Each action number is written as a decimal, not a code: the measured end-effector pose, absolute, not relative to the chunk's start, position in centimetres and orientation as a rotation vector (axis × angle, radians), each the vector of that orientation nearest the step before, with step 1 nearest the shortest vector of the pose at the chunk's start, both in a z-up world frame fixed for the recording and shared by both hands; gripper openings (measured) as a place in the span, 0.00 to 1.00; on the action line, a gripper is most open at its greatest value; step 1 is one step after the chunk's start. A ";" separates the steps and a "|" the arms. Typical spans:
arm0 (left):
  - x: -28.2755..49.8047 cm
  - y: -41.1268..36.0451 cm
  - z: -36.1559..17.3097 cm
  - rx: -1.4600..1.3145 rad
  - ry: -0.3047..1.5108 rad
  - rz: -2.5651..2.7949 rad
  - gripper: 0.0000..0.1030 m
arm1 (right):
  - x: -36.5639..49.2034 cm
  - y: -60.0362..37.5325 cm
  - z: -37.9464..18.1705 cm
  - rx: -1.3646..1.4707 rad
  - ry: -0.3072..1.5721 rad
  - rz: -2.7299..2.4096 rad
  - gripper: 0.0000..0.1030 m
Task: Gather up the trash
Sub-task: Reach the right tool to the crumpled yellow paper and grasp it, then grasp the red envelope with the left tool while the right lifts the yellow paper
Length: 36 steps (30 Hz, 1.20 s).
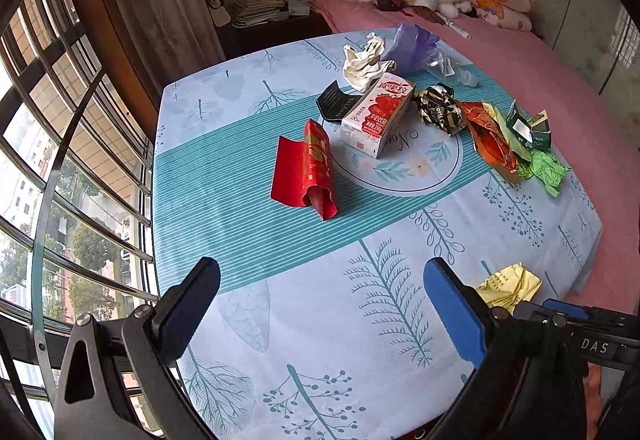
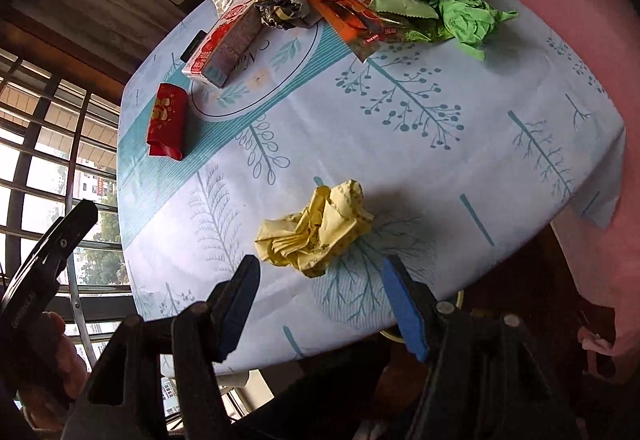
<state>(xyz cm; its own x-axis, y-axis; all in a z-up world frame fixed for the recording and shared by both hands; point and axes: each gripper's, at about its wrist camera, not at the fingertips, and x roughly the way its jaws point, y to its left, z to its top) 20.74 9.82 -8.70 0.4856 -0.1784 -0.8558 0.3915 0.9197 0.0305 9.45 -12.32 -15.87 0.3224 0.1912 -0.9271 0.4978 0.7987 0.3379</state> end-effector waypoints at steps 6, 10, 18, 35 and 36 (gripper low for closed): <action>23.8 10.0 -9.8 0.284 1.027 -0.367 0.98 | 10.3 -12.5 -18.2 0.765 1.243 -0.284 0.61; 26.6 9.9 -10.4 0.294 1.047 -0.357 0.98 | 11.6 -12.0 -18.8 0.778 1.224 -0.272 0.53; 31.6 8.4 -12.8 0.307 1.121 -0.333 0.98 | 13.6 -11.9 -18.7 0.789 1.201 -0.274 0.46; 37.0 7.0 -18.7 0.286 1.299 -0.332 0.47 | 13.4 -12.6 -19.0 0.884 1.229 -0.294 0.46; 36.8 7.2 -18.9 0.281 1.302 -0.336 0.41 | 13.4 -12.7 -19.1 0.889 1.228 -0.294 0.46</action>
